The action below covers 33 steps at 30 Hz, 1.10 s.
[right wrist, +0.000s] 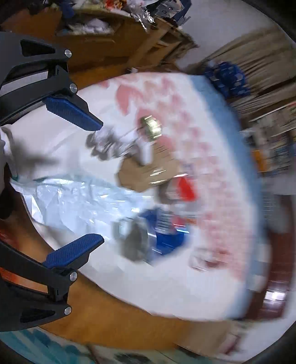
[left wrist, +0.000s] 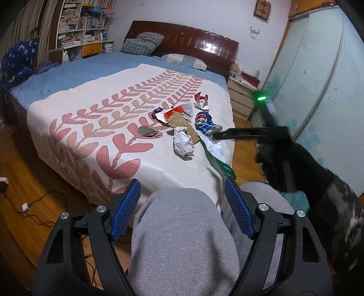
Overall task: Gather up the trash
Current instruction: 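Move both tools back over the trash on the bed, then grasp the gold can lid with the left gripper while the right grasps the white plastic bag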
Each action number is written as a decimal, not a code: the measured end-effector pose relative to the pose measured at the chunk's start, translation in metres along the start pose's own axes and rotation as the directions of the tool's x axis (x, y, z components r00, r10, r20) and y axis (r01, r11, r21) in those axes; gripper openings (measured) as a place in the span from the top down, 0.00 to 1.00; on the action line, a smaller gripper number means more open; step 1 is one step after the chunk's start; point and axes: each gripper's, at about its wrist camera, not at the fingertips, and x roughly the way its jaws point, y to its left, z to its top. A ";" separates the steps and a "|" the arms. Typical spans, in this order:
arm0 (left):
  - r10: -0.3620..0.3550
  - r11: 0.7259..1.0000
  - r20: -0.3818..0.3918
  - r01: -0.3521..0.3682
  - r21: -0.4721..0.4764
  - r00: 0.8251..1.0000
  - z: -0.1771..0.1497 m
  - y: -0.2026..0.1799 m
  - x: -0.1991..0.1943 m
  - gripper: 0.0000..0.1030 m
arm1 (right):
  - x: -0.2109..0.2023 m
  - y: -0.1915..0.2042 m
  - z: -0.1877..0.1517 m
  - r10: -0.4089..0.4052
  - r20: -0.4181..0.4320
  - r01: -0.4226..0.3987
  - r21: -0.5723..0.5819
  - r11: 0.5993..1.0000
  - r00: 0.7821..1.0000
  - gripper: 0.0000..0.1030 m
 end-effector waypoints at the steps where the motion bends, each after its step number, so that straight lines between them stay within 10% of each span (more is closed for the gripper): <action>1: 0.001 1.000 -0.001 -0.001 0.000 1.000 -0.001 0.000 0.001 0.26 | 0.011 -0.006 0.003 -0.008 -0.030 0.009 0.018 1.000 1.000 0.15; 7: -0.001 1.000 -0.029 0.000 -0.009 1.000 -0.002 0.010 0.016 0.26 | 0.053 -0.026 0.002 0.038 -0.154 -0.025 0.087 0.996 0.987 0.38; 11: 0.011 1.000 -0.053 -0.011 -0.014 0.999 0.008 0.023 0.036 0.26 | 0.053 -0.021 -0.002 0.080 -0.165 -0.070 0.062 0.996 0.983 0.90; 17: 0.087 0.996 -0.054 -0.086 0.027 0.995 0.058 0.044 0.086 0.23 | 0.042 -0.024 -0.004 0.116 -0.130 -0.111 0.043 0.993 0.985 0.98; 26: 0.181 0.972 -0.171 -0.150 0.179 0.968 0.114 0.056 0.207 0.23 | 0.018 -0.024 -0.012 0.131 -0.067 -0.131 0.002 0.991 0.989 0.93; 28: 0.191 0.962 -0.175 -0.149 0.230 0.966 0.114 0.052 0.223 0.23 | 0.019 -0.020 -0.010 0.086 -0.063 -0.088 -0.034 0.996 0.994 0.45; 29: 0.199 0.955 -0.174 -0.151 0.255 0.964 0.113 0.051 0.230 0.23 | 0.017 -0.018 -0.009 0.051 -0.043 -0.053 -0.051 0.997 0.998 0.06; 33: 0.255 0.929 -0.214 -0.178 0.323 0.943 0.113 0.047 0.267 0.23 | 0.048 -0.016 -0.002 -0.098 -0.123 0.085 -0.111 0.990 0.988 0.26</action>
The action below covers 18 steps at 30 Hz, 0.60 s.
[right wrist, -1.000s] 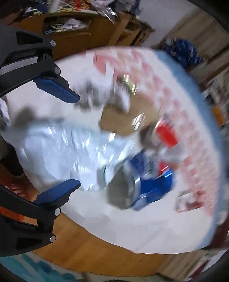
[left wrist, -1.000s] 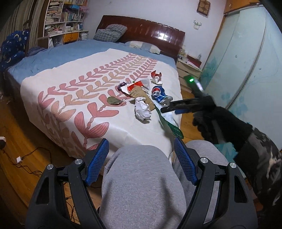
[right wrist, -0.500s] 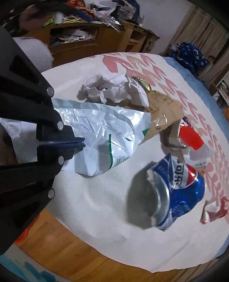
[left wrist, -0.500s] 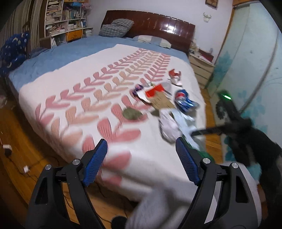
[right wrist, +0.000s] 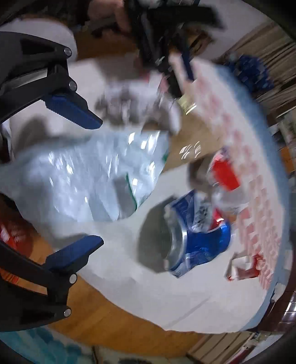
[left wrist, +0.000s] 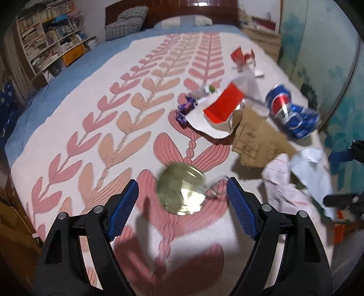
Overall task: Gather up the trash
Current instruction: 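Grasp the gold can lid with the left gripper while the right grasps the white plastic bag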
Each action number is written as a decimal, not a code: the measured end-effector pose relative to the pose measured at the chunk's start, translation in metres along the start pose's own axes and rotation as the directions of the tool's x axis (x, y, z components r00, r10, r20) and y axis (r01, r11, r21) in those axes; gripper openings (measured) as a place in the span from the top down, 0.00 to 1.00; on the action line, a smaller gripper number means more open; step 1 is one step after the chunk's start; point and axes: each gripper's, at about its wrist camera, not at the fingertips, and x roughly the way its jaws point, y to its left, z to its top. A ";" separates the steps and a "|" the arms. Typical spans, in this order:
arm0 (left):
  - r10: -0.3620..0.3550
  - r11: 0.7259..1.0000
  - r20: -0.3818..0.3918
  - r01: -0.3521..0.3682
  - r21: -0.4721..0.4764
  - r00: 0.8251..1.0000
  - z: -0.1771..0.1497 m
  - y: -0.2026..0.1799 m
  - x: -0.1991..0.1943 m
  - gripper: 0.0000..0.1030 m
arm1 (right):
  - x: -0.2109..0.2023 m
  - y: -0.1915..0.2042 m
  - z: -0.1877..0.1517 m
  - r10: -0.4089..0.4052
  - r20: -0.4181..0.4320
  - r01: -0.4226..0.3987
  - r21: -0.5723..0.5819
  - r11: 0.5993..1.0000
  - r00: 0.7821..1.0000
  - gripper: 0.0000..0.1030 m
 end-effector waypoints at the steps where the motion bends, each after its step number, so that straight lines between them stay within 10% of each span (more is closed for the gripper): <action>1: -0.002 1.000 -0.017 0.003 0.007 1.000 0.001 -0.002 0.007 0.23 | 0.005 0.001 0.002 0.002 -0.017 -0.002 -0.006 1.000 1.000 0.27; 5: -0.066 0.994 -0.055 0.061 -0.094 0.996 0.001 0.008 0.024 0.24 | 0.000 -0.003 0.004 0.055 -0.016 -0.055 -0.003 0.999 0.998 0.45; 8: -0.093 0.978 -0.069 0.079 -0.191 0.993 0.003 0.024 0.029 0.52 | -0.007 -0.004 0.003 0.095 -0.014 -0.095 -0.010 0.995 0.995 0.78; 18: -0.185 0.938 -0.003 0.176 -0.300 0.983 -0.014 0.034 0.000 0.56 | -0.050 -0.030 -0.019 0.243 0.113 -0.253 0.076 0.965 0.963 0.90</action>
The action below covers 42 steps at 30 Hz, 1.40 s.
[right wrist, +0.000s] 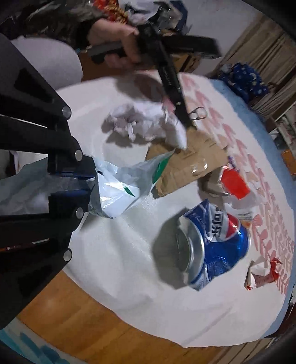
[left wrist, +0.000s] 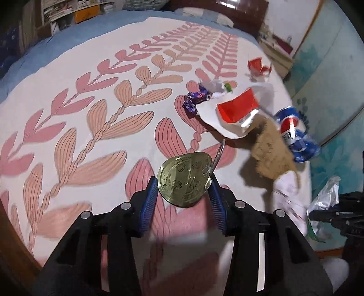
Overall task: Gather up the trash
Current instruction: 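Grasp the gold can lid with the left gripper while the right grasps the white plastic bag, then carry lid and bag to the red wastebasket and release both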
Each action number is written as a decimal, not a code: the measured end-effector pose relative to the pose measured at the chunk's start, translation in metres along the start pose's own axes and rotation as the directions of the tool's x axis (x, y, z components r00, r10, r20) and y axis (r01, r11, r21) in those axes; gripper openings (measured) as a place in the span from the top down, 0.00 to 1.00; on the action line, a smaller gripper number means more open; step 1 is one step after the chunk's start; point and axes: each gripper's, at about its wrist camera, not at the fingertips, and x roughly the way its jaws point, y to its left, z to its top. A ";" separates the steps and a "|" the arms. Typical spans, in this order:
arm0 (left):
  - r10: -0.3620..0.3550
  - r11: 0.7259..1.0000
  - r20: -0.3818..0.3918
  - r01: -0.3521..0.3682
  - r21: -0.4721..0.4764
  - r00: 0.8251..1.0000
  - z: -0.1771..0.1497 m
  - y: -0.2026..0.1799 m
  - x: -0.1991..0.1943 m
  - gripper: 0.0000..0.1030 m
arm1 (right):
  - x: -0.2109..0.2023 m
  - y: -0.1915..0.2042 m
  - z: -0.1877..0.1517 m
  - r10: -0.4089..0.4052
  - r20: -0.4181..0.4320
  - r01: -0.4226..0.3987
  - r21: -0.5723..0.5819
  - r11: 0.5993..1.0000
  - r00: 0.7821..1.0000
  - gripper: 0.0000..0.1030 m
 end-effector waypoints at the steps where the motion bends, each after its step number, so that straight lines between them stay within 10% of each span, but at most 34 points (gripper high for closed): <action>1: -0.010 1.000 0.014 0.010 -0.004 1.000 -0.003 -0.001 -0.007 0.56 | -0.011 -0.002 0.000 0.013 0.017 -0.013 0.004 1.000 1.000 0.90; 10: -0.174 0.983 0.252 0.153 0.100 0.952 -0.026 -0.073 -0.150 0.56 | -0.167 0.022 -0.041 -0.002 0.298 0.001 0.004 1.000 0.954 0.90; 16: -0.420 0.900 0.277 0.358 0.248 0.864 -0.026 -0.181 -0.217 0.56 | -0.283 0.003 -0.132 -0.107 0.452 0.069 0.099 0.993 0.885 0.90; 21: -0.556 0.805 0.149 0.486 0.340 0.818 -0.054 -0.276 -0.213 0.56 | -0.318 -0.045 -0.228 -0.213 0.458 0.096 0.266 0.959 0.863 0.90; 26: -0.569 0.755 -0.027 0.535 0.380 0.822 -0.104 -0.347 -0.171 0.56 | -0.276 -0.100 -0.310 -0.235 0.352 0.070 0.424 0.903 0.906 0.90; 31: -0.494 0.766 -0.184 0.526 0.370 0.849 -0.145 -0.378 -0.109 0.56 | -0.211 -0.143 -0.370 -0.197 0.263 0.019 0.556 0.831 0.944 0.90; 42: -0.320 0.772 -0.397 0.480 0.417 0.860 -0.211 -0.414 0.008 0.56 | -0.114 -0.190 -0.406 -0.160 0.164 -0.006 0.715 0.699 0.973 0.89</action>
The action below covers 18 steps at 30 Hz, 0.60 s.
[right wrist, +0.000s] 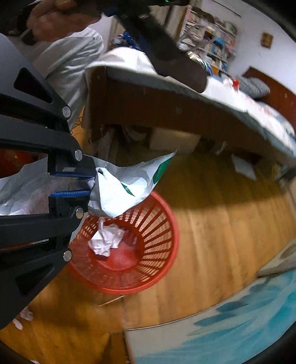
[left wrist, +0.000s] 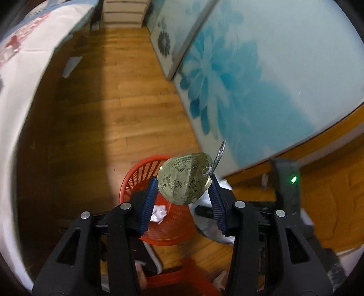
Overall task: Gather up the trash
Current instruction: 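Carry lid and bag to the red wastebasket and release both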
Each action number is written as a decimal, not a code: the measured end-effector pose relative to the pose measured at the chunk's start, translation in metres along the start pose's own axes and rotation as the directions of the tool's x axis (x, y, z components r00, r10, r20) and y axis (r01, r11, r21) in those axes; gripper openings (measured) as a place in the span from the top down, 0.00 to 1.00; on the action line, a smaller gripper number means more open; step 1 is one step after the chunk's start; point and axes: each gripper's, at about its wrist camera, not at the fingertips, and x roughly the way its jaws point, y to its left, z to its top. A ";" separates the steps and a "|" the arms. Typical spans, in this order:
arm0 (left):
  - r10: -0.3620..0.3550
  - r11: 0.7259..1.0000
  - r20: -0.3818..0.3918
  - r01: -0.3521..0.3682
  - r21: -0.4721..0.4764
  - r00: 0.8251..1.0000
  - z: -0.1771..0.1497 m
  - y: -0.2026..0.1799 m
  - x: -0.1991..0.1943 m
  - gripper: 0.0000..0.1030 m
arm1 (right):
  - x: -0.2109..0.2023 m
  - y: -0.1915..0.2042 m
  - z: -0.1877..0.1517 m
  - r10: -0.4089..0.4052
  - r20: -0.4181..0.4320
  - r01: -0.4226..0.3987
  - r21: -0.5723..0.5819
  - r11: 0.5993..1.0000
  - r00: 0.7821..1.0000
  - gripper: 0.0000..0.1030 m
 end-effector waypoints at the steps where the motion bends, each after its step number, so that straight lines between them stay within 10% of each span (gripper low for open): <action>1: 0.002 1.000 -0.023 -0.002 0.000 1.000 -0.001 -0.001 0.010 0.56 | 0.006 -0.006 -0.003 -0.003 -0.004 0.003 0.028 1.000 1.000 0.89; 10: 0.003 0.999 -0.112 0.003 0.048 0.994 -0.005 -0.004 0.042 0.55 | 0.033 -0.045 -0.009 -0.016 -0.016 0.018 0.163 0.986 1.000 0.82; 14: 0.012 0.999 -0.111 -0.008 0.032 0.994 0.002 -0.002 0.039 0.53 | 0.034 -0.053 -0.009 -0.032 -0.009 0.034 0.200 0.979 0.999 0.56; 18: -0.001 1.000 -0.070 0.002 0.007 0.998 0.007 -0.001 0.035 0.32 | 0.028 -0.054 -0.004 -0.078 0.001 0.076 0.205 0.976 0.997 0.49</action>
